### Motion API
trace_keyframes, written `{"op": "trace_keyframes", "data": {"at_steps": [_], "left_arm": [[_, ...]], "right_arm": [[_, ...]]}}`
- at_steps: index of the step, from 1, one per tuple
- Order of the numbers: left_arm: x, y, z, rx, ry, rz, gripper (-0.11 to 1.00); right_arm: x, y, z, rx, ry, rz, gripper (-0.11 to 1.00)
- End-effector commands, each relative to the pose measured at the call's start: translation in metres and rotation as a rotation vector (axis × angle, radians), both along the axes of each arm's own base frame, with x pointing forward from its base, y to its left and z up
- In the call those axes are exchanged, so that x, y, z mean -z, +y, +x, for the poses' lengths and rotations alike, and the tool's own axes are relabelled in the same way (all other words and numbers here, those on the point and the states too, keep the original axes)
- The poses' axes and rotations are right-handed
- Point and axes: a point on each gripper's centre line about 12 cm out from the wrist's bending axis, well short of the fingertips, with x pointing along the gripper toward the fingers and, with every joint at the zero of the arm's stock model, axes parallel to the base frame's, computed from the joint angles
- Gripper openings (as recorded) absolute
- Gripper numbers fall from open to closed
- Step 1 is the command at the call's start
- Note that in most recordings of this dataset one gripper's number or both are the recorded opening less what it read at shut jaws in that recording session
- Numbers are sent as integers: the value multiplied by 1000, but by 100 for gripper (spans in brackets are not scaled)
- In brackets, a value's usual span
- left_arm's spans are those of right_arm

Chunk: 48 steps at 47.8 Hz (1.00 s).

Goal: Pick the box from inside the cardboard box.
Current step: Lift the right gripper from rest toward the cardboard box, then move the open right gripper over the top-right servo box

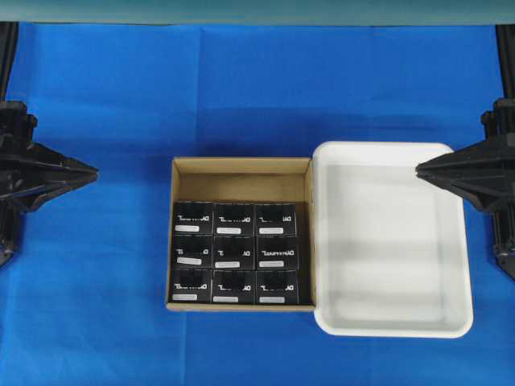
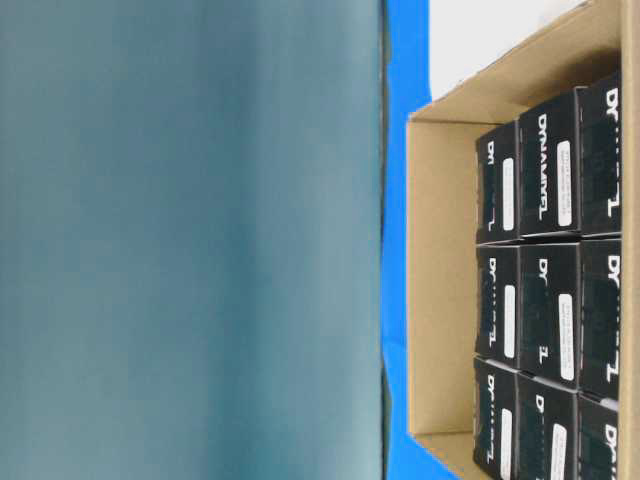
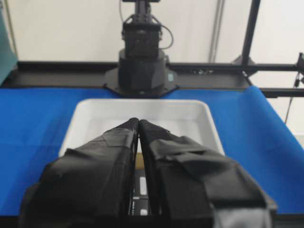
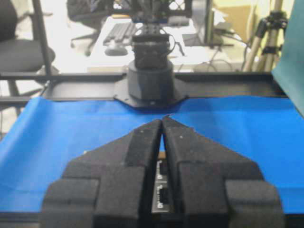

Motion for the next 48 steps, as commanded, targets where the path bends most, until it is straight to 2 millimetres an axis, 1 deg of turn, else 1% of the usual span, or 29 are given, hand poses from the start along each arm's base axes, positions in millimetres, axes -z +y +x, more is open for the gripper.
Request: {"op": "trace_keyframes", "data": {"at_steps": [1, 3, 4, 5, 8, 13, 18, 25, 38, 48], "left_arm": [[-6, 1, 5, -2, 11, 6, 14], [-7, 1, 6, -4, 28, 4, 12], [-7, 1, 7, -5, 37, 4, 9], [-7, 1, 7, -3, 43, 4, 5], [-7, 1, 7, -3, 61, 4, 0], [-8, 1, 7, -6, 72, 7, -1], [-9, 1, 7, -4, 69, 9, -1], [-8, 1, 8, -6, 77, 6, -1], [-8, 1, 9, -6, 89, 7, -1], [-9, 1, 9, -6, 103, 6, -1]], "right_arm": [[-5, 0, 3, 0, -6, 27, 14], [-4, -1, 4, 4, 14, 58, 16], [-2, -1, 5, 7, 32, 77, 19], [-2, -2, 5, 8, 47, 94, 18], [0, -2, 8, 10, 107, 138, 11], [3, -1, 12, 7, 189, 165, 5], [3, 0, 18, 7, 267, 191, 4], [7, 2, 32, 11, 416, 221, 4], [25, 5, 79, 28, 712, 256, 5], [40, 8, 123, 40, 972, 251, 5]]}}
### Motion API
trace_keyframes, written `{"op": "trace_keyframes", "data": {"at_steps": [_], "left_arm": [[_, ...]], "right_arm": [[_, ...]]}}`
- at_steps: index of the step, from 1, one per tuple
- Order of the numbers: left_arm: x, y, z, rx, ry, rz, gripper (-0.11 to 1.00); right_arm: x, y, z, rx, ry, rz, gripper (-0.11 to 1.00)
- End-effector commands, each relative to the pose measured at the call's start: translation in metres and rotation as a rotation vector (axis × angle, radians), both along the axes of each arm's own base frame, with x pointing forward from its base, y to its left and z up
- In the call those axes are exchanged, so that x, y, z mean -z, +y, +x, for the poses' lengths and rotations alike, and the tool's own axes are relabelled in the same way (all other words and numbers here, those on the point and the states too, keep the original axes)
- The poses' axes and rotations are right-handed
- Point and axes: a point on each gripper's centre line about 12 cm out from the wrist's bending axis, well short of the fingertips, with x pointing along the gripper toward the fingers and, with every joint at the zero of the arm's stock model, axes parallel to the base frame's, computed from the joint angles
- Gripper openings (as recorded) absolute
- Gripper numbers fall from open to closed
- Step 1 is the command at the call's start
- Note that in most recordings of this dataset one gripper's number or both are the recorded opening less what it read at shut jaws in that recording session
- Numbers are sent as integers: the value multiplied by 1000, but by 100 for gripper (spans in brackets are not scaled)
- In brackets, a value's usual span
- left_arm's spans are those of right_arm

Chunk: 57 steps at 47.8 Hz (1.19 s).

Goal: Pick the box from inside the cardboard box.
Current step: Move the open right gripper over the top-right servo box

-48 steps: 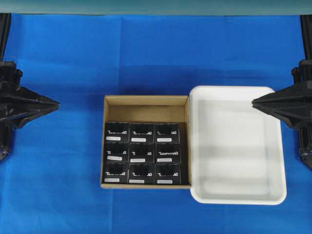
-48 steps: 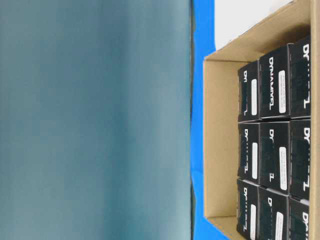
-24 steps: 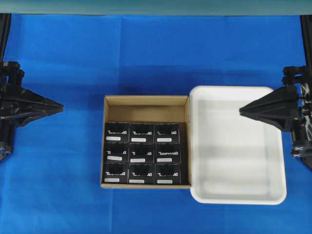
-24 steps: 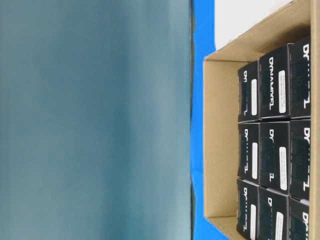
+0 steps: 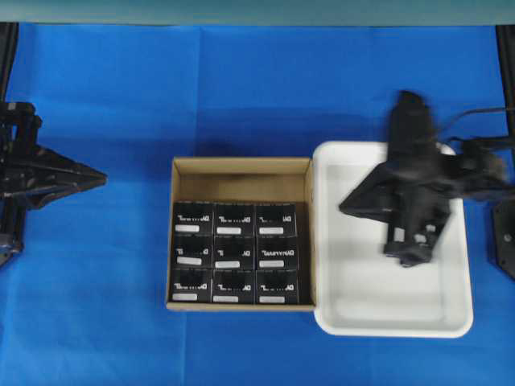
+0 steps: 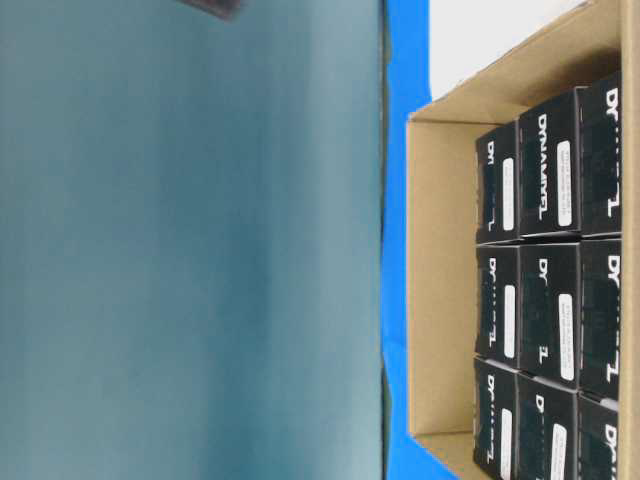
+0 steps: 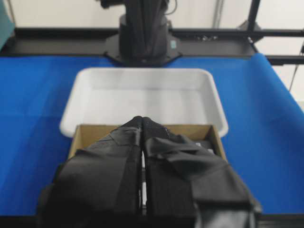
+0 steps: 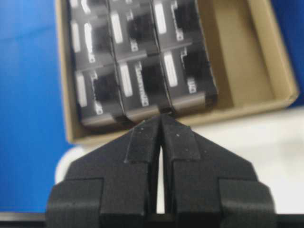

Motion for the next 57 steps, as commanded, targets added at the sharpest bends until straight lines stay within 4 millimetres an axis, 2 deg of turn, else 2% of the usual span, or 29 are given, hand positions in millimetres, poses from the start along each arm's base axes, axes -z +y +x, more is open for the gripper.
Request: {"op": "trace_keyframes", "data": {"at_steps": [1, 11, 20, 32, 45, 47, 52, 57], "left_arm": [[-10, 0, 2, -1, -17, 3, -1], [-10, 0, 2, 0, -11, 5, -1], [-10, 0, 2, -1, -3, 3, -1], [-10, 0, 1, 0, -3, 5, -1], [-11, 0, 0, 0, -8, 3, -1], [-11, 0, 0, 0, -9, 3, -1], [-11, -1, 0, 3, -9, 3, -1], [-11, -1, 0, 5, -8, 5, -1]], "right_arm": [[-1, 2, 20, -16, 85, -1, 5], [11, -2, 52, -38, 334, -20, 5], [24, -5, 76, -72, 453, -41, 5], [42, -7, 98, -150, 489, -82, 7], [55, -12, 108, -203, 473, -118, 14], [54, -13, 110, -209, 460, -125, 17], [57, -15, 111, -217, 453, -132, 32], [61, -18, 112, -211, 454, -132, 62]]}}
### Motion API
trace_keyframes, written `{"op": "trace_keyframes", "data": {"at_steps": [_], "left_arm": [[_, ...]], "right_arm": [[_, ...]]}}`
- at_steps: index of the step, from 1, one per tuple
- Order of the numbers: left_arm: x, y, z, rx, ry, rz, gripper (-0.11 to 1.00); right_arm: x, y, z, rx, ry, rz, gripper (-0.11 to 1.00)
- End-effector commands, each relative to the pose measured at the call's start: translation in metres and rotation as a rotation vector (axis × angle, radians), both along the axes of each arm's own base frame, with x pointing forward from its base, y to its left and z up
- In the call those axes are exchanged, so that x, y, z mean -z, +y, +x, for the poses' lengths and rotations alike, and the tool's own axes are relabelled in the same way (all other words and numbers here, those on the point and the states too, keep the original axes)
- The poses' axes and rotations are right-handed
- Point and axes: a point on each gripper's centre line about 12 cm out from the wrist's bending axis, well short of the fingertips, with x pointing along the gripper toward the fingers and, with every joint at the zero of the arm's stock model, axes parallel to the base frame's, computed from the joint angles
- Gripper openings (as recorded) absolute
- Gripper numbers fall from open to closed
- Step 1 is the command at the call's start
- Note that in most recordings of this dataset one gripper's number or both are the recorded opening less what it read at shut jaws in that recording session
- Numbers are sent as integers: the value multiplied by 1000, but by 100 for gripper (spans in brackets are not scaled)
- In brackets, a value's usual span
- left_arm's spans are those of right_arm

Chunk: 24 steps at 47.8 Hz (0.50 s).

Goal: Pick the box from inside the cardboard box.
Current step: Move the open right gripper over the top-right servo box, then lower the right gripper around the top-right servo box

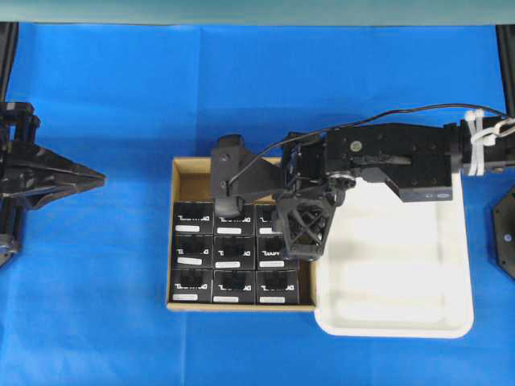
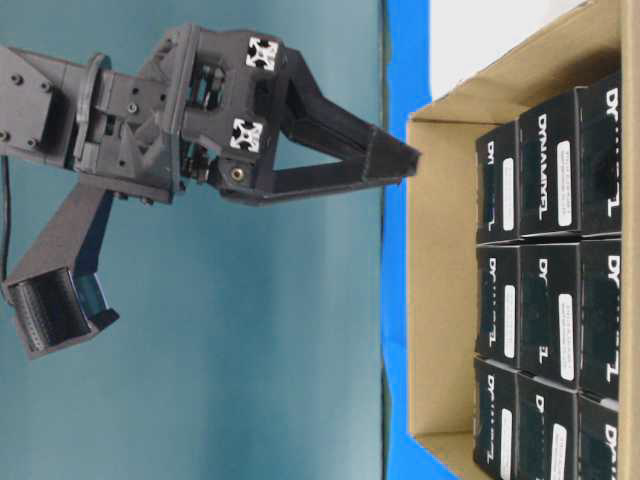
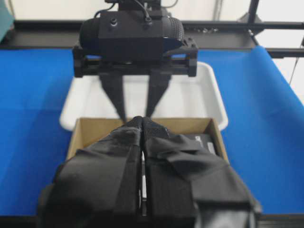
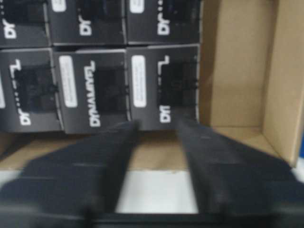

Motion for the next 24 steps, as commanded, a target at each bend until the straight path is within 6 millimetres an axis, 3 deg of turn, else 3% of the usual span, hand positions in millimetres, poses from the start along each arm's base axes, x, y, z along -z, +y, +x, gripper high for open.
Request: {"op": "trace_keyframes", "data": {"at_steps": [1, 5, 8, 24], "left_arm": [[-11, -1, 2, 3, -29, 0, -1], [-11, -1, 2, 3, -26, 0, -1], [-11, -1, 2, 5, -26, -2, -1], [-10, -1, 2, 5, -23, -2, -1]], "right_arm": [[4, -2, 2, 1, -3, -4, 68], [7, -4, 4, 6, -1, -4, 90], [10, -5, 6, 9, -9, -5, 99], [25, -9, 11, 12, -2, -7, 97]]}}
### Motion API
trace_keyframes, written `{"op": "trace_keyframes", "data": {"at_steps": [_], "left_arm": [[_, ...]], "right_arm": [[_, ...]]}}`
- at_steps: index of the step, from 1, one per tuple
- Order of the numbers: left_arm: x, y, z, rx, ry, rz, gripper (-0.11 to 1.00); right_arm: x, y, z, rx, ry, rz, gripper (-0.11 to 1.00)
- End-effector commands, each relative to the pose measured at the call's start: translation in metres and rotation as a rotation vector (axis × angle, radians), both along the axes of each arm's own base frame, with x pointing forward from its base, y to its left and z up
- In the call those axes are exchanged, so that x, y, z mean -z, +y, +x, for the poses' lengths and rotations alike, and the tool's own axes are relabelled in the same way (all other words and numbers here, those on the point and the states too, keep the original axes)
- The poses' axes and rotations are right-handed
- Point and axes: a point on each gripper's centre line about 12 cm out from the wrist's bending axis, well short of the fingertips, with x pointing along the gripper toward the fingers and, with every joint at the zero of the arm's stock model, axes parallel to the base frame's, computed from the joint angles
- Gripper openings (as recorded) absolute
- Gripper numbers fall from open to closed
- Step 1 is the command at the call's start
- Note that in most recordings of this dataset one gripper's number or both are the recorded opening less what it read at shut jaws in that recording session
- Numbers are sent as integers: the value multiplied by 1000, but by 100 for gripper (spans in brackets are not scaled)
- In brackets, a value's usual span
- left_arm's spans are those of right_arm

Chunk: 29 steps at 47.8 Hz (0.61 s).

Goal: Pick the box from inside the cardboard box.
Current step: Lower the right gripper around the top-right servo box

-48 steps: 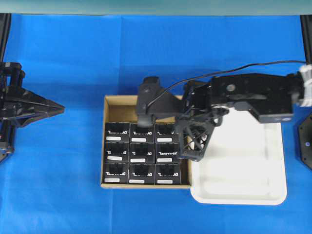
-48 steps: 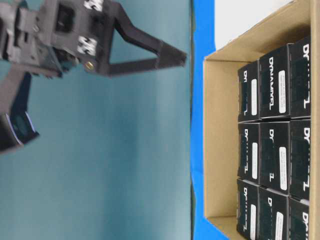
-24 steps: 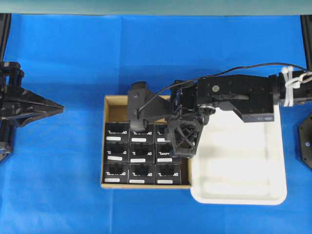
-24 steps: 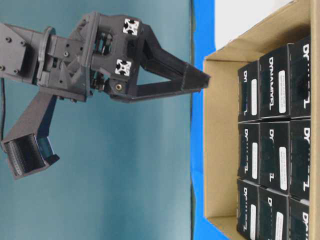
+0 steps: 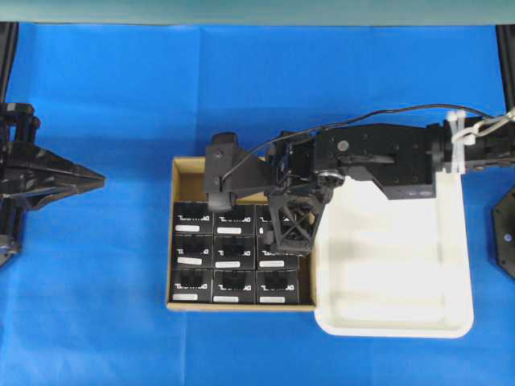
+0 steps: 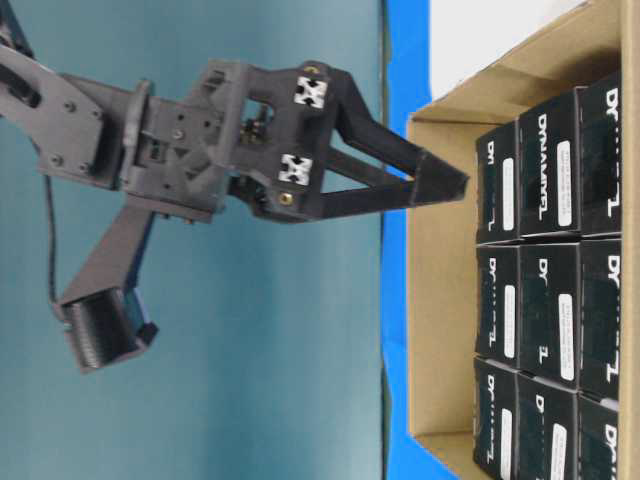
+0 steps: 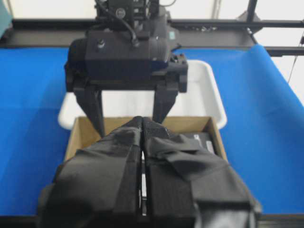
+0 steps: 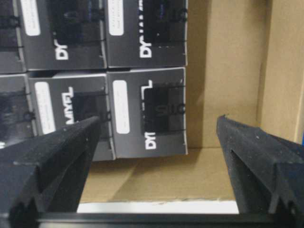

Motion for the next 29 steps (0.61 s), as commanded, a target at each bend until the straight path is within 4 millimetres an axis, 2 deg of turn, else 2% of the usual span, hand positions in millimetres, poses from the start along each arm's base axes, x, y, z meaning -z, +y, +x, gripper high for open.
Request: {"op": "trace_keyframes", "data": {"at_steps": [1, 15, 29], "left_arm": [[-11, 0, 2, 2, -26, -2, -1], [-10, 0, 2, 2, -23, -2, -1], [-10, 0, 3, 2, -21, 0, -1]], "right_arm": [[5, 0, 2, -6, 3, -3, 97], [21, -1, 4, -7, 15, -4, 97], [28, -2, 1, -4, 32, -3, 97]]}}
